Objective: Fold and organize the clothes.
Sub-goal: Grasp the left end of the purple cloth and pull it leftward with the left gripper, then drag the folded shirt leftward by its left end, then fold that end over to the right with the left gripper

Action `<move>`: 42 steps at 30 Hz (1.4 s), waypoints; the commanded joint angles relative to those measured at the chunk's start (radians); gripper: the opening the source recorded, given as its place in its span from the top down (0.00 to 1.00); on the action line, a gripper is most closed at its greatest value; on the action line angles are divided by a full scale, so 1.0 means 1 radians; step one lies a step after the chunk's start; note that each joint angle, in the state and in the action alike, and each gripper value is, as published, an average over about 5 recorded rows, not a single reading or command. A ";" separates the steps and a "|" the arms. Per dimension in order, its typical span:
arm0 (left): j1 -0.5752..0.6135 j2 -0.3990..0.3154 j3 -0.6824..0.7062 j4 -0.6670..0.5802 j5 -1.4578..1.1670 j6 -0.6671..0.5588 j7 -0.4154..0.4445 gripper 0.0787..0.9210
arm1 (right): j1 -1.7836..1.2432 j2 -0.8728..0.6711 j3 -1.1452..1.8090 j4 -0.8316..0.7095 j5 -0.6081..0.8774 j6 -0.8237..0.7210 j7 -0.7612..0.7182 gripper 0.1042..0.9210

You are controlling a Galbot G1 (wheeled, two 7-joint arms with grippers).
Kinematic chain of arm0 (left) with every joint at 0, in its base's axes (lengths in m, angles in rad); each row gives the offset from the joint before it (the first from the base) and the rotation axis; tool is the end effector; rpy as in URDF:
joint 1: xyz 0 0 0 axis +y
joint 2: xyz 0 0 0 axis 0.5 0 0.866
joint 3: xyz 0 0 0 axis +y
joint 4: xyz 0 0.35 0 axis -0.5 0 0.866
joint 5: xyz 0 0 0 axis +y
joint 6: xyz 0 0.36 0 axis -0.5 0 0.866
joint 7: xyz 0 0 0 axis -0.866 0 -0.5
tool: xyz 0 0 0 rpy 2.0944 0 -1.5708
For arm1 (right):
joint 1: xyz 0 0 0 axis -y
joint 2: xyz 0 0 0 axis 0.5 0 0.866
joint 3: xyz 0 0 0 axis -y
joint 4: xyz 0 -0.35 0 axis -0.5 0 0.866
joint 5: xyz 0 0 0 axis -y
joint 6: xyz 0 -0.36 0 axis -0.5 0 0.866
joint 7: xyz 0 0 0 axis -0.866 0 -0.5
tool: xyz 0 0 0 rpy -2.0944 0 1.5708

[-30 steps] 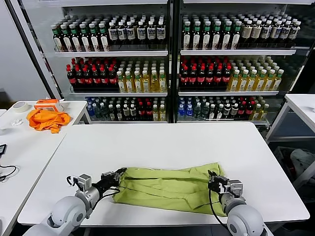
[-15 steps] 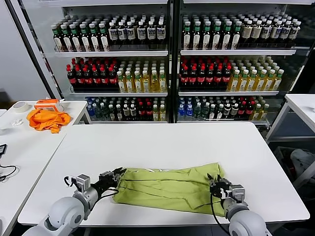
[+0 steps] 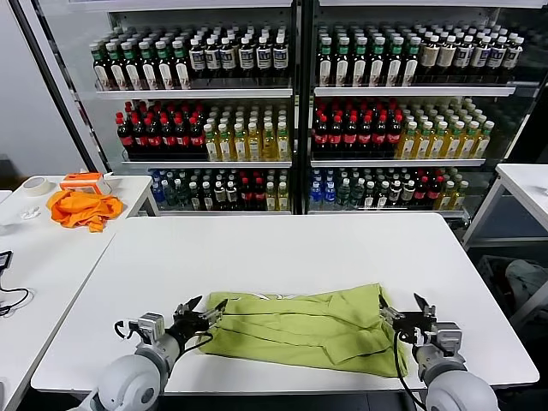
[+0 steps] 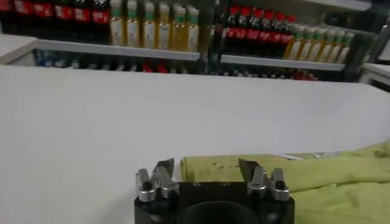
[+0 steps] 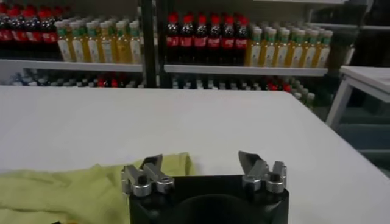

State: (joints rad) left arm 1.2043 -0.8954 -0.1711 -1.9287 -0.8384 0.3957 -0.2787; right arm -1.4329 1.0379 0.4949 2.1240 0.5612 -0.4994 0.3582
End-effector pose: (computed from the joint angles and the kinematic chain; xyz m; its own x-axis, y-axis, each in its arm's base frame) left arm 0.2738 0.0491 -0.2940 -0.8303 0.2631 0.4914 0.2170 0.9646 -0.1498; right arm 0.2299 -0.0742 -0.2477 -0.9145 0.0507 0.4015 0.0274 0.9976 -0.0637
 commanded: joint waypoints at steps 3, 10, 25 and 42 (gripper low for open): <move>0.017 -0.036 0.056 -0.027 0.002 0.010 -0.184 0.13 | -0.026 0.013 0.046 0.017 -0.022 0.001 0.005 0.12; 0.000 -0.058 0.073 -0.004 0.008 0.006 -0.202 0.12 | -0.034 0.011 0.045 0.020 -0.042 0.001 0.011 0.12; 0.005 -0.068 0.089 0.010 0.035 0.007 -0.195 0.48 | -0.031 0.016 0.041 -0.004 -0.067 -0.001 0.018 0.12; -0.007 -0.080 0.053 0.010 0.176 0.033 -0.165 0.97 | -0.011 0.000 0.046 0.002 -0.084 0.000 0.018 0.12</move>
State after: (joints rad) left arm 1.2023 -0.9786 -0.0749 -1.9137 -0.7678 0.3989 -0.4443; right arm -1.4460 1.0406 0.5389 2.1265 0.4840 -0.4996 0.3755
